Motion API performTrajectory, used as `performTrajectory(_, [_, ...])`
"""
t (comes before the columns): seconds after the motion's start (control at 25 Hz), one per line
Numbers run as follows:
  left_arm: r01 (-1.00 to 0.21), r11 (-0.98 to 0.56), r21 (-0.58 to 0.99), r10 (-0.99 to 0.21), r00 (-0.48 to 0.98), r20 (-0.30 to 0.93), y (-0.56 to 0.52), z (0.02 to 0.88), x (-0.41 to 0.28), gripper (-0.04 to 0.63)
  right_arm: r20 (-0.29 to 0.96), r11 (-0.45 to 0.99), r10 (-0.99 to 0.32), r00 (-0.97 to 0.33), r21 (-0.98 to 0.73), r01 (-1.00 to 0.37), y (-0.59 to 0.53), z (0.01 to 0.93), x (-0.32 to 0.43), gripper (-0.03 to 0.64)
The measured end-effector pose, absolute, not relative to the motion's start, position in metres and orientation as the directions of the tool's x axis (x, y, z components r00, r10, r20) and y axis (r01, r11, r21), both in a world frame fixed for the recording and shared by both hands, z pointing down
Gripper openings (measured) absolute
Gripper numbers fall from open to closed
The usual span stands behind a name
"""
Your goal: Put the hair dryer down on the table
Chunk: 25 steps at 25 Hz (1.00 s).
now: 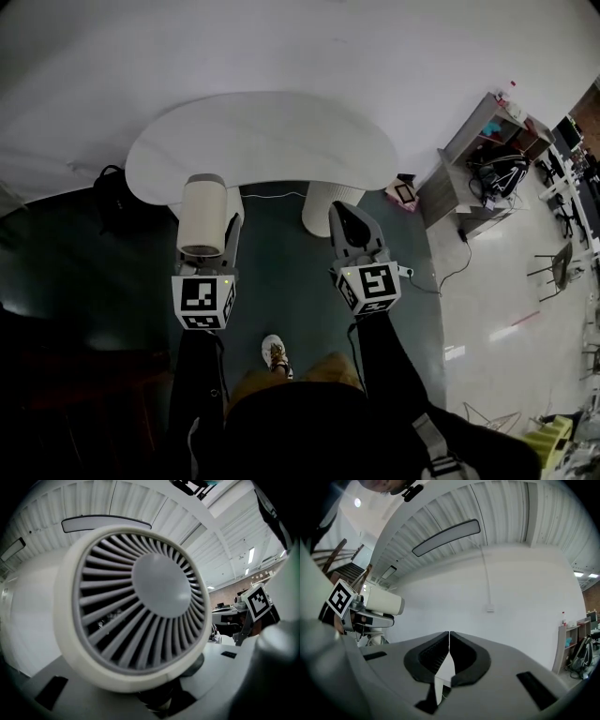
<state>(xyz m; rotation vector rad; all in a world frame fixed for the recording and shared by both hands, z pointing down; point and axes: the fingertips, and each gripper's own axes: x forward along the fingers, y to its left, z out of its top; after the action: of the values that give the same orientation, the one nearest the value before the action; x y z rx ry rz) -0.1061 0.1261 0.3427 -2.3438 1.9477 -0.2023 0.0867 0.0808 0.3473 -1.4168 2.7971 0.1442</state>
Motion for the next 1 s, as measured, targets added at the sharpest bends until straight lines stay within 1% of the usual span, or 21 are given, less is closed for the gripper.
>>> performTrajectory(0.24, [-0.974, -0.189, -0.124, -0.982, 0.185, 0.044, 0.098, 0.344, -0.129, 0.196, -0.044, 0.588, -0.804, -0.593, 0.088, -0.804, 0.057, 0.343, 0.065, 0.028])
performTrajectory(0.52, [-0.973, -0.183, -0.137, -0.983, 0.179, 0.047, 0.066, 0.343, -0.149, 0.196, -0.057, 0.596, -0.797, -0.601, 0.086, -0.798, 0.021, 0.338, 0.045, 0.028])
performTrajectory(1.0, [-0.986, -0.117, -0.122, -0.991, 0.109, 0.071, -0.025, 0.360, -0.187, 0.196, -0.065, 0.643, -0.760, -0.647, 0.073, -0.762, -0.079, 0.347, 0.008, 0.028])
